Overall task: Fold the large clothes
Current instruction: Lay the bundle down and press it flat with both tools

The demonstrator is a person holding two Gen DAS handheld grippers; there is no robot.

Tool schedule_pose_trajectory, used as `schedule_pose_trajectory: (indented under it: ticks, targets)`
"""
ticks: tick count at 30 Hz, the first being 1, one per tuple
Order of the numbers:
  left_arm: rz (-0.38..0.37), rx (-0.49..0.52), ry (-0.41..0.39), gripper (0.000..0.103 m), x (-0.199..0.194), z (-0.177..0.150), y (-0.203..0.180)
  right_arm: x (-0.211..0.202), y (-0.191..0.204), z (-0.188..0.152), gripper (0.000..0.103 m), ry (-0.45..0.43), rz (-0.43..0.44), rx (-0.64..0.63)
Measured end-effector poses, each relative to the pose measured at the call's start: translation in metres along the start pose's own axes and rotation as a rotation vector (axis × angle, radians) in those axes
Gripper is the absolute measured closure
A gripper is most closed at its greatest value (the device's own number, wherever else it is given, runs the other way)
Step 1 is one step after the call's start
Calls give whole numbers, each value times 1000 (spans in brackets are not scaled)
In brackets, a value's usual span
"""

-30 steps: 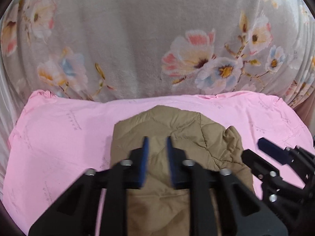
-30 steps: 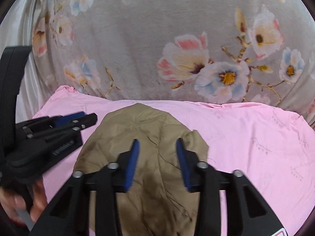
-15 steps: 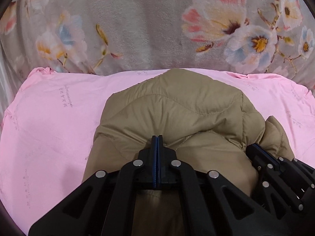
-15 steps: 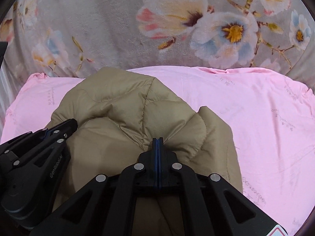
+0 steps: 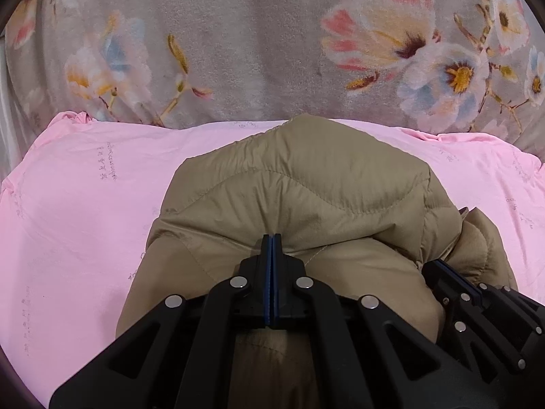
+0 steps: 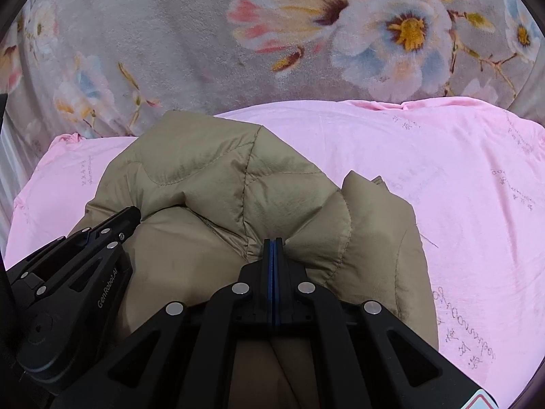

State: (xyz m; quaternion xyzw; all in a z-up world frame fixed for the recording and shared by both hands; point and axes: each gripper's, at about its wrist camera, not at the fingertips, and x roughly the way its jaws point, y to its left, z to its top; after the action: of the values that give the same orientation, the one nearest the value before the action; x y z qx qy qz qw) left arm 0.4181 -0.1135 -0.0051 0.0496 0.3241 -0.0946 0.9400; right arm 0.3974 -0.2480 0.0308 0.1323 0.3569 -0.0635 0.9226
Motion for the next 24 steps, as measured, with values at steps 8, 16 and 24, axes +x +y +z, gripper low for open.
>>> schedule_pose_trajectory:
  ticks: [8,16,24]
  targets:
    - [9,8,-5,103,1,-1,-1,1,-1,0,103,8,13,13]
    - [12,13,5,103,0,-1,-1,2,-2,-1,103,8,15,15]
    - [18,14,2,103,1,-1,-1,2,-3,-3,103,-1,18,23]
